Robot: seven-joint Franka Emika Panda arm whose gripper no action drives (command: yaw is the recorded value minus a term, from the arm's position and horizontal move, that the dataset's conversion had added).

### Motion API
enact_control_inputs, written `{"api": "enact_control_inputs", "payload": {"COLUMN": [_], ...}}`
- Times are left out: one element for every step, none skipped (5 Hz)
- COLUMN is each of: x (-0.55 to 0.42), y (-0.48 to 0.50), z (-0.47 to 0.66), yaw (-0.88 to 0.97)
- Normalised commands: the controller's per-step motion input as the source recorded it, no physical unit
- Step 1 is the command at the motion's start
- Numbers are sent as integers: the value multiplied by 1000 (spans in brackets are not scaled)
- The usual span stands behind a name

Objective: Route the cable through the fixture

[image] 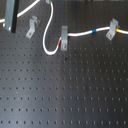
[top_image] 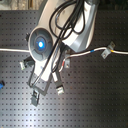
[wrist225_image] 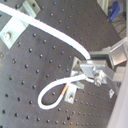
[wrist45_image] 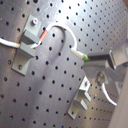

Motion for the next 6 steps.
{"api": "enact_control_inputs", "payload": {"x": [-220, -115, -1, -279, -198, -298], "y": [103, 54, -2, -77, -98, -98], "z": [285, 240, 24, 190, 147, 29], "yaw": [0, 0, 0, -103, -51, 0]}}
